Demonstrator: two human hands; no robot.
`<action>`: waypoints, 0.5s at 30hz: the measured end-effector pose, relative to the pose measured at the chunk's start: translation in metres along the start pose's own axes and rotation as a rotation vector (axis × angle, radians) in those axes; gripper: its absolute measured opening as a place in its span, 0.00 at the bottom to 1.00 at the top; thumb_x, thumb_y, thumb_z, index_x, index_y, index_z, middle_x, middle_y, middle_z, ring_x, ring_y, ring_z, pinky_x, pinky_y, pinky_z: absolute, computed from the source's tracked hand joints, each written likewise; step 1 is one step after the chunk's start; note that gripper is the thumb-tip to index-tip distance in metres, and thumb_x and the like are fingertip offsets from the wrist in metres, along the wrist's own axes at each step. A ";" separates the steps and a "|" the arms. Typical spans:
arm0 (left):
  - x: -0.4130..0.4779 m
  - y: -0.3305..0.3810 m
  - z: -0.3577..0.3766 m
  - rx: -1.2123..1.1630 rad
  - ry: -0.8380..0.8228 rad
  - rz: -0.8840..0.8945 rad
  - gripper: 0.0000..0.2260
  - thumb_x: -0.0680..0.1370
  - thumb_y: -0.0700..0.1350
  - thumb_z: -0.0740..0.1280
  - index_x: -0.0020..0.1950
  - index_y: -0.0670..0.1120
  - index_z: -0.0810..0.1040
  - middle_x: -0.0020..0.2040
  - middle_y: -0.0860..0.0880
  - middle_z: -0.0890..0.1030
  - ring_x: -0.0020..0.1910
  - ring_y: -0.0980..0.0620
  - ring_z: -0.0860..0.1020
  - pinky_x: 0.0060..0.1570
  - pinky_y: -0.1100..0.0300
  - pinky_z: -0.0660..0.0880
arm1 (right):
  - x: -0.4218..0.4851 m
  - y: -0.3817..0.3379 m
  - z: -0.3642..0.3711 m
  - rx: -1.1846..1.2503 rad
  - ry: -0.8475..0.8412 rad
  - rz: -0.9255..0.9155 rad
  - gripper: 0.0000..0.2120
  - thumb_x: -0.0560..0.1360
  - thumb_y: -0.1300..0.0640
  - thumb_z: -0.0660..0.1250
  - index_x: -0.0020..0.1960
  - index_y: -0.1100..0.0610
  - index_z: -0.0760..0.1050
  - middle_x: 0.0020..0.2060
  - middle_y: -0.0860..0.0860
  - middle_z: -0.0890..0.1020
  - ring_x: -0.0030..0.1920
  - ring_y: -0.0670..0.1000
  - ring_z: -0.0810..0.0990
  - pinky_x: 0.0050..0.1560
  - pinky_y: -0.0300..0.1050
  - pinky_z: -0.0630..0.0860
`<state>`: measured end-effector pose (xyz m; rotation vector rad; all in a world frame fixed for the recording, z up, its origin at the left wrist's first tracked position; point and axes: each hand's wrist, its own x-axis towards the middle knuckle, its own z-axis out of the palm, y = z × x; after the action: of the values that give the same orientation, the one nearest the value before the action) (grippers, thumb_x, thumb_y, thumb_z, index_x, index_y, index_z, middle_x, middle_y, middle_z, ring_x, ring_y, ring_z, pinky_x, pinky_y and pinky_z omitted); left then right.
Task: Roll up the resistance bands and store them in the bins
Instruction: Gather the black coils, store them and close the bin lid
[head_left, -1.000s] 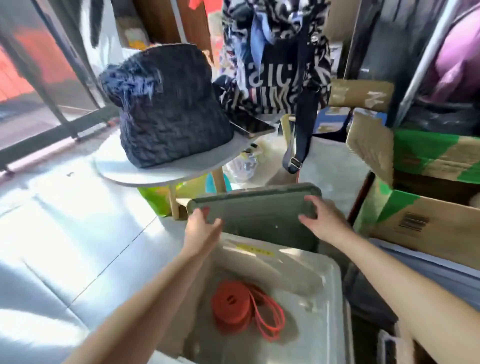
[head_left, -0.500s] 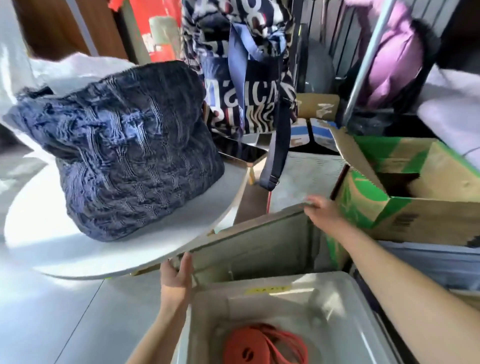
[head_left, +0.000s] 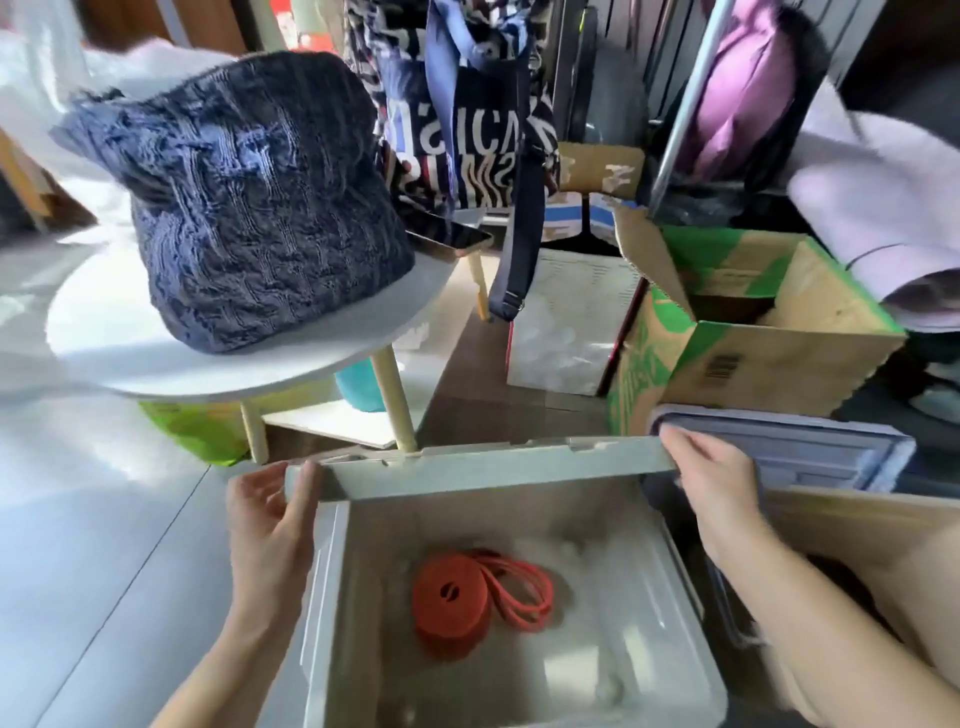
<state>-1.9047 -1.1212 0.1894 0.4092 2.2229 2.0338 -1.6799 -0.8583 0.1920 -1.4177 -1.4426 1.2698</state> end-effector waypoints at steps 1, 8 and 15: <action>-0.008 0.005 -0.002 0.001 -0.006 0.025 0.14 0.73 0.54 0.65 0.50 0.45 0.71 0.50 0.42 0.77 0.45 0.58 0.77 0.44 0.64 0.72 | -0.005 0.003 -0.006 0.043 0.014 0.017 0.14 0.73 0.53 0.70 0.56 0.59 0.80 0.47 0.49 0.82 0.49 0.49 0.78 0.55 0.50 0.74; -0.118 -0.012 -0.046 0.027 -0.009 -0.089 0.10 0.74 0.39 0.70 0.49 0.48 0.71 0.54 0.47 0.78 0.54 0.52 0.78 0.48 0.65 0.77 | -0.063 0.023 -0.078 -0.169 -0.199 0.009 0.14 0.74 0.67 0.66 0.59 0.61 0.78 0.52 0.52 0.80 0.52 0.49 0.77 0.55 0.42 0.69; -0.140 -0.056 -0.052 0.276 0.020 -0.151 0.12 0.75 0.35 0.67 0.55 0.42 0.69 0.49 0.44 0.77 0.52 0.45 0.77 0.38 0.73 0.74 | -0.076 0.069 -0.107 -0.546 -0.398 0.101 0.10 0.73 0.62 0.68 0.54 0.55 0.77 0.53 0.55 0.81 0.51 0.51 0.77 0.52 0.44 0.71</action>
<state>-1.7913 -1.2124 0.1250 0.2338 2.4712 1.6718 -1.5504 -0.9235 0.1611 -1.6603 -2.1315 1.3329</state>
